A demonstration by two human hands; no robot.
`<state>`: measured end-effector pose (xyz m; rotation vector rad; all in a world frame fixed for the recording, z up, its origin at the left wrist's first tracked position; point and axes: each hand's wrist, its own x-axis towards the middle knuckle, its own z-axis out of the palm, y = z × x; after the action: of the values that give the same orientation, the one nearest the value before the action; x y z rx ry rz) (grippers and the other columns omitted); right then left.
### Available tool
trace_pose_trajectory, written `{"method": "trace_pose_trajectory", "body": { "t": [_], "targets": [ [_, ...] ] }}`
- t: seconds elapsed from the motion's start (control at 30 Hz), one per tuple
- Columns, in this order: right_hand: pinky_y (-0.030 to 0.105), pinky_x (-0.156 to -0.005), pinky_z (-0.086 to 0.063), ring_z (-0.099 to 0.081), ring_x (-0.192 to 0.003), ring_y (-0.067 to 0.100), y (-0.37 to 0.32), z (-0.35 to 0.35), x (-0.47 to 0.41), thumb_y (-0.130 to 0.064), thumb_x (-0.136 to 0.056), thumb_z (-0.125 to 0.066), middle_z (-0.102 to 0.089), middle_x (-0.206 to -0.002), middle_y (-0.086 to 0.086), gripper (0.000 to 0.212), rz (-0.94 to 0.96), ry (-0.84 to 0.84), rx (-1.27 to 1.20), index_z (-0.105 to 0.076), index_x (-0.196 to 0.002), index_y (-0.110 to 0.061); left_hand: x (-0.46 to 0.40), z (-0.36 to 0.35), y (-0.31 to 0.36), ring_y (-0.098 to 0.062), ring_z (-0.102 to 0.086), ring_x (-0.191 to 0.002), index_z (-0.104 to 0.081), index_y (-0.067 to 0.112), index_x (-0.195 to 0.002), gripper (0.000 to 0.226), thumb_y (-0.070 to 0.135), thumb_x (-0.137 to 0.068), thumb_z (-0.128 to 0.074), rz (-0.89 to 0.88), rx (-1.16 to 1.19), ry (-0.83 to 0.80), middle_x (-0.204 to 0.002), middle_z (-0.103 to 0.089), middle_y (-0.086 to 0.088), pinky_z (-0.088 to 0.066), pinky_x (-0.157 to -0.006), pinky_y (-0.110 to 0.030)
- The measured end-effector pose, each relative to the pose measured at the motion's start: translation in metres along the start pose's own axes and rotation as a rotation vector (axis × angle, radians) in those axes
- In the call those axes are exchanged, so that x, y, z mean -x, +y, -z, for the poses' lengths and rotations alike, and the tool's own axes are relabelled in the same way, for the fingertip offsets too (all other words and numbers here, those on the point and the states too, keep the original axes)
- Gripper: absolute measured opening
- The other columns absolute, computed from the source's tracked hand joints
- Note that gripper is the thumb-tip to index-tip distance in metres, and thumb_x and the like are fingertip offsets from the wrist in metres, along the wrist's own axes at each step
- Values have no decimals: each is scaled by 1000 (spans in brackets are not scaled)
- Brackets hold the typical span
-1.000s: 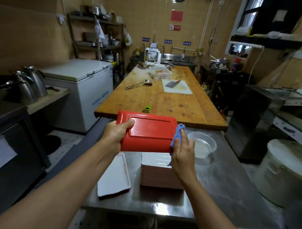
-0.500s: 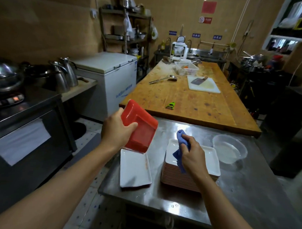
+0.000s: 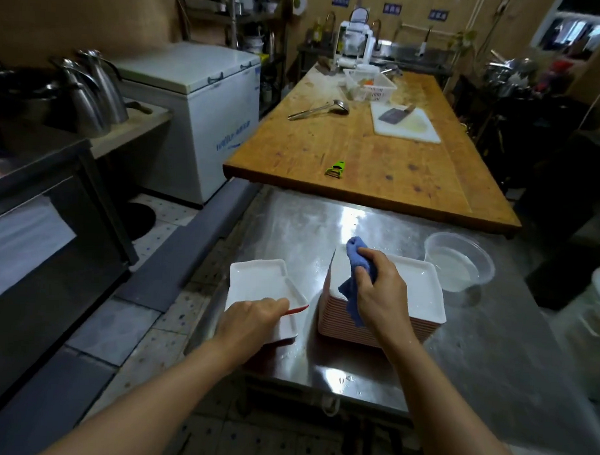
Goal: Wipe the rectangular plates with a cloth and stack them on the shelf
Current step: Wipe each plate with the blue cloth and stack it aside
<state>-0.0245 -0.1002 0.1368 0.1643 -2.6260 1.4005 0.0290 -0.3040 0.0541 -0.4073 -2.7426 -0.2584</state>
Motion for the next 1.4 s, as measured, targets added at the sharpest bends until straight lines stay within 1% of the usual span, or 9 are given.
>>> {"method": "trace_pose_trajectory", "body": {
  "t": [0.17,0.3,0.43,0.5,0.8,1.0,1.2,1.3,1.4],
  "targets": [
    [39,-94,-46,-56,-104,20,7,3,0,-16,-95,-48,-60,-115,8,28,-10,38,-16,-56,-122,-17,9,-24,3,-19,-54,-42,-37,22,-84,32,16,-66,-63,-75,-7,-14,-58,-57,2,-33,-33,-23],
    [39,-94,-46,-56,-104,20,11,5,0,-15,-95,-48,-60,-116,8,28,-25,63,-28,-56,-122,-18,13,-44,3,-18,-54,-47,-42,19,-84,55,12,-52,-87,-50,-59,-85,-62,-57,1,-31,-33,-22],
    [30,-91,-44,-55,-103,17,15,8,0,-13,-95,-48,-59,-117,6,28,-36,77,-26,-57,-122,-17,14,-57,1,-19,-57,-49,-60,13,-70,42,11,-43,-91,8,-115,-178,-62,-58,-1,-33,-30,-23],
    [27,-89,-42,-55,-103,17,17,10,0,-13,-95,-48,-59,-117,6,29,-41,83,-26,-57,-122,-17,15,-64,1,-19,-59,-51,-65,11,-73,40,16,-45,-92,26,-125,-202,-65,-61,-2,-37,-31,-24],
    [24,-89,-40,-55,-104,16,27,11,-3,-12,-94,-49,-59,-118,4,30,-62,106,-34,-57,-122,-17,23,-81,-8,-22,-65,-64,-67,7,-81,46,27,-48,-92,73,-65,-282,-77,-66,-6,-46,-33,-28],
    [18,-81,-41,-56,-99,13,36,13,-5,-13,-95,-48,-59,-117,4,30,-83,104,-40,-56,-123,-19,26,-86,-13,-19,-61,-74,-63,9,-91,46,33,-60,-87,119,-11,-362,-88,-63,-3,-52,-46,-30],
    [26,-87,-44,-56,-98,12,43,13,-5,-15,-96,-47,-57,-120,5,29,-118,100,-55,-56,-123,-19,17,-83,-13,-25,-57,-94,-59,6,-102,41,32,-75,-77,228,63,-375,-107,-60,-7,-55,-66,-40],
    [20,-83,-43,-55,-92,8,46,16,-6,-16,-97,-45,-57,-120,4,29,-126,106,-39,-55,-124,-19,15,-81,-15,-29,-57,-110,-60,5,-115,52,35,-76,-76,235,11,-424,-122,-57,-12,-56,-71,-42],
    [21,-85,-42,-54,-95,10,48,19,-8,-17,-97,-44,-55,-121,6,29,-121,119,-14,-55,-124,-18,11,-78,-12,-23,-42,-127,-45,12,-133,60,47,-87,-58,270,-10,-511,-140,-42,-5,-46,-90,-39]
  ]
}}
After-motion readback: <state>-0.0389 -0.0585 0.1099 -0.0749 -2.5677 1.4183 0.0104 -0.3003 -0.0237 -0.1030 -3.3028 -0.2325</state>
